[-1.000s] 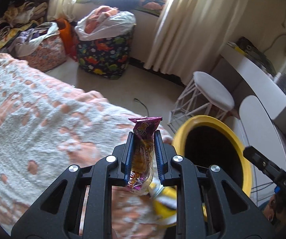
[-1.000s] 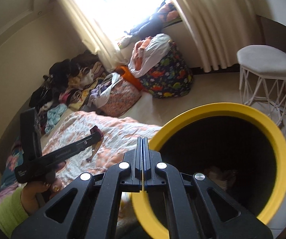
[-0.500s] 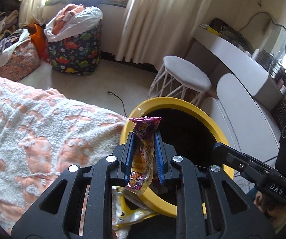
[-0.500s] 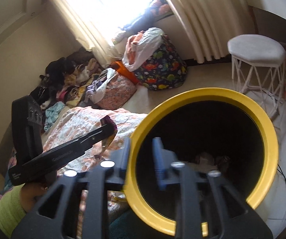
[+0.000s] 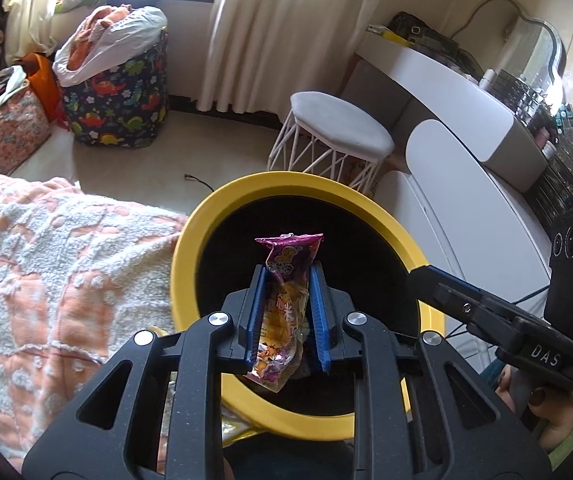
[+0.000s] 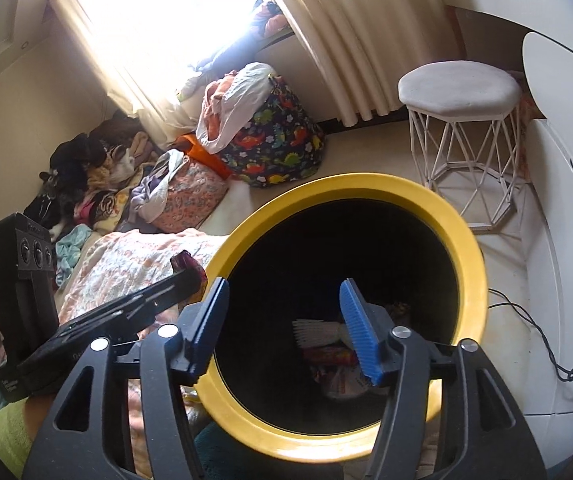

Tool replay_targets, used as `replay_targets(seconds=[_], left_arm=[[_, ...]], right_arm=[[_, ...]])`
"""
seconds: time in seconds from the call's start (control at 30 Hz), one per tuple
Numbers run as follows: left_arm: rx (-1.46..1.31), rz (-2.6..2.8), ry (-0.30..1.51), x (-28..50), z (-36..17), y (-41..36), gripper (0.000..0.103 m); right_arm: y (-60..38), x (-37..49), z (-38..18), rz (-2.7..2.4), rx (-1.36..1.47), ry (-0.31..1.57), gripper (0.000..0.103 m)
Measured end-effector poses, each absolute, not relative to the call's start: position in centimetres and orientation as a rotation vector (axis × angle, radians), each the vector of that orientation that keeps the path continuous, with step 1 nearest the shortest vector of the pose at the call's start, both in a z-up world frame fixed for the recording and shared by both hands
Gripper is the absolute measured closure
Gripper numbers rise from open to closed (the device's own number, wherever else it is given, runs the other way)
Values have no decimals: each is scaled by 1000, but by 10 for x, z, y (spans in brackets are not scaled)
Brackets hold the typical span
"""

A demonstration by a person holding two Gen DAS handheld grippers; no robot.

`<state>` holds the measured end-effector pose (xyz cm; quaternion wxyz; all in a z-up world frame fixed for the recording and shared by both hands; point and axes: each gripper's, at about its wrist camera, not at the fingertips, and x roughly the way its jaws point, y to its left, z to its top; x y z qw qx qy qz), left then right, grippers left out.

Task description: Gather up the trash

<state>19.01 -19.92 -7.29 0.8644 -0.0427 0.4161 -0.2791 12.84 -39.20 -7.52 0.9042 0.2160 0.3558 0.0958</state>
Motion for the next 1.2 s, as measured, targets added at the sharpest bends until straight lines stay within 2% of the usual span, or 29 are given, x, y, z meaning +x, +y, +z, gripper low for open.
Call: replay_targets(seconds=[0.1,0.27,0.5,0.57,0.73,1.2], left_arm=[[-81,-583,875,189,-74,-203,82],[-80,-576,870,187,-72,-202,61],[-85,-559,850,181,-67,-195,39],[-85,-547,844,179,-65,-192,29],[-84,-519,829,176,-62,-185,13],[-135,-393,796,161,-55,-139,11]], right_arm=[[-395,126,-74,186,444,724,37],[-400,122,-71,163,441,713,32],[-404,112,-66,136,425,692,25],[-404,110,-66,131,420,689,23],[-402,108,-66,124,403,689,19],[-381,96,-57,110,307,635,7]])
